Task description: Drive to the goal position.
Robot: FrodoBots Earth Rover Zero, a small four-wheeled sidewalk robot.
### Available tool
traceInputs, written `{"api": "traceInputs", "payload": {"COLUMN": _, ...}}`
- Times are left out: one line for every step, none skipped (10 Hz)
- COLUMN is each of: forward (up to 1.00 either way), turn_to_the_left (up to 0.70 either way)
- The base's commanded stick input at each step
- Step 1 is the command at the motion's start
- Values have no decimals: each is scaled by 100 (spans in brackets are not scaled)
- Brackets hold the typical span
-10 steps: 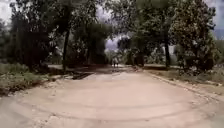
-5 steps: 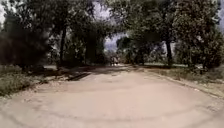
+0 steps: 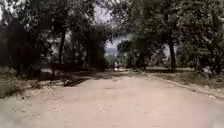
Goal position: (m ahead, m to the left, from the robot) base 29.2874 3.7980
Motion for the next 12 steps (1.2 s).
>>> {"api": "traceInputs", "payload": {"forward": 85, "turn_to_the_left": 0}}
{"api": "traceInputs", "payload": {"forward": 85, "turn_to_the_left": 0}}
{"api": "traceInputs", "payload": {"forward": 85, "turn_to_the_left": 0}}
{"api": "traceInputs", "payload": {"forward": 85, "turn_to_the_left": 0}}
{"api": "traceInputs", "payload": {"forward": 85, "turn_to_the_left": 0}}
{"api": "traceInputs", "payload": {"forward": 85, "turn_to_the_left": 0}}
{"api": "traceInputs", "payload": {"forward": 85, "turn_to_the_left": 0}}
{"api": "traceInputs", "payload": {"forward": 85, "turn_to_the_left": 0}}
{"api": "traceInputs", "payload": {"forward": 85, "turn_to_the_left": 0}}
{"api": "traceInputs", "payload": {"forward": 85, "turn_to_the_left": 0}}
{"api": "traceInputs", "payload": {"forward": 85, "turn_to_the_left": 0}}
{"api": "traceInputs", "payload": {"forward": 85, "turn_to_the_left": 0}}
